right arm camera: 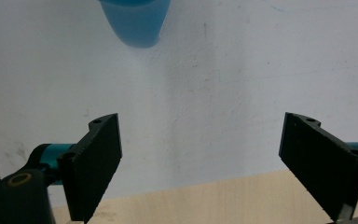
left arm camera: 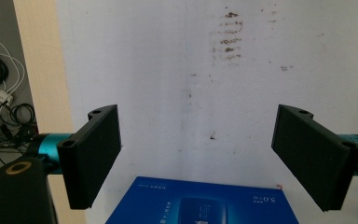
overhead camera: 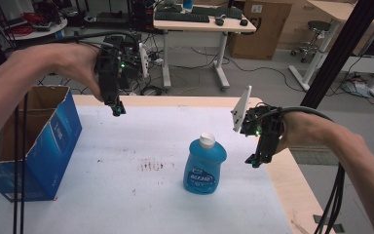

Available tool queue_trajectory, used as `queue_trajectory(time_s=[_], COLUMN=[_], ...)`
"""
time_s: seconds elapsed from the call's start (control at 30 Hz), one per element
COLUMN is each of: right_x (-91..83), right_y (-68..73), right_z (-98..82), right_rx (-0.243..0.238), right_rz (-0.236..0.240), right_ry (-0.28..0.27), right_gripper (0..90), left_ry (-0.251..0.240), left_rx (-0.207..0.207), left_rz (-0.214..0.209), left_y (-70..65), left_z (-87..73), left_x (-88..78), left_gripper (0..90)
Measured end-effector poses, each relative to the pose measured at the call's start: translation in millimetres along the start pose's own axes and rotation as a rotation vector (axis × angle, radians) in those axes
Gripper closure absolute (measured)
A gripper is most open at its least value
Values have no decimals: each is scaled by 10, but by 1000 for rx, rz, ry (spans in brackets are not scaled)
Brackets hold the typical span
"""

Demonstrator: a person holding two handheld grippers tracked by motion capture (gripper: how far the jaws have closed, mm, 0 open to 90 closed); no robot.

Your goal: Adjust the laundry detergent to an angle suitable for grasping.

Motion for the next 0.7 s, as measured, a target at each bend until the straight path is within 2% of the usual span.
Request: queue_trajectory(time_s=[0.23,0.37,0.47,0.7], right_x=[-31,-40,-35,-47], right_y=[13,4,2,14], right_z=[-6,-19,-6,11], right_rx=[3,17,3,4], right_rz=[-2,-8,-12,-6], right_ry=[-7,-5,-9,-18], right_gripper=[123,123,124,123], left_ry=[-3,-12,-8,-18], left_rx=[2,11,21,8], left_rz=[-6,8,12,13], left_y=[-22,-31,-52,-25], left_z=[26,49,53,64], left_x=[8,3,-3,5], left_gripper=[157,157,157,157])
Point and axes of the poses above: each handheld gripper's, and its own axes: x roughly forward along the jaws, z roughly out of its top, y roughly to its left, the point moved 9 cm from there along x, roughly forward along the jaws, and after that the axes turned 9 degrees about -y, right-handed, at the moved point
